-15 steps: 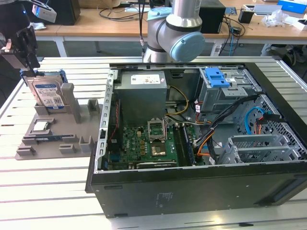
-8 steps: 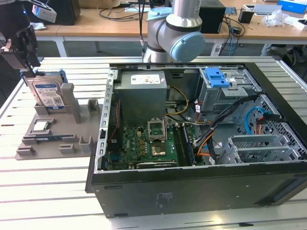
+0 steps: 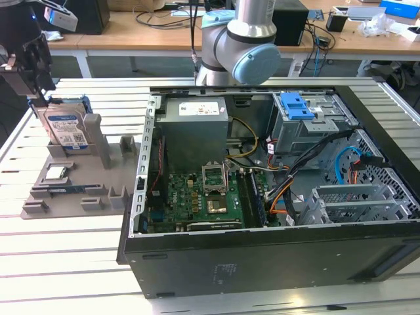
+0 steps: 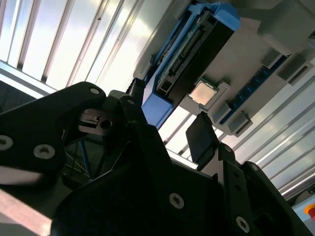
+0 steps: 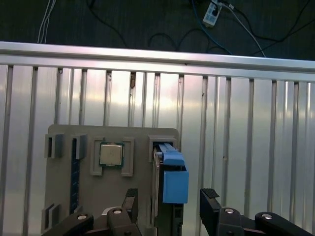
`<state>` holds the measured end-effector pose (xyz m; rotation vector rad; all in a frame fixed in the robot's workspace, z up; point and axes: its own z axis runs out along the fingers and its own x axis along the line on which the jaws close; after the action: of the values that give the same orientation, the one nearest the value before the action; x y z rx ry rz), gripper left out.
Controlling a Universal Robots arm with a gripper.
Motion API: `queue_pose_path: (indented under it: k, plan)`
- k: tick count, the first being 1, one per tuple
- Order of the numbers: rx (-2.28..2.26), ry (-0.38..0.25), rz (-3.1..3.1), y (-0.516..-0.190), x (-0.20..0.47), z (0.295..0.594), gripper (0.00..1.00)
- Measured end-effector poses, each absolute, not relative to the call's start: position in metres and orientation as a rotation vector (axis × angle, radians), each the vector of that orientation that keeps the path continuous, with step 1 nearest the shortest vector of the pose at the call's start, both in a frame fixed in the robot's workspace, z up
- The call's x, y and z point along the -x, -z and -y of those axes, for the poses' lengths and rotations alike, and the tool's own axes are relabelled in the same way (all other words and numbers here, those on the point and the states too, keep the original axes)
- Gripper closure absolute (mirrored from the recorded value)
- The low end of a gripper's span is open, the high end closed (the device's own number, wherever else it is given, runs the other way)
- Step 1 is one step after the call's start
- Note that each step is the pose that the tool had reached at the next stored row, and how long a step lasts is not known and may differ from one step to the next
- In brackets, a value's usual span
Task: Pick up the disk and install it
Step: 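Pick up the disk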
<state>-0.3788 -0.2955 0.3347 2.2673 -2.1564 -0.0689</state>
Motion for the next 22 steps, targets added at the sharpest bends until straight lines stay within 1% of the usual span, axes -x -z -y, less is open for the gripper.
queue_pose_path:
  k: [11, 22]
  plan:
    - [-2.267, 0.069, 2.156, -0.327, 0.379, 0.295, 0.38]
    - [-2.267, 0.069, 2.157, -0.312, 0.38, 0.295, 0.38]
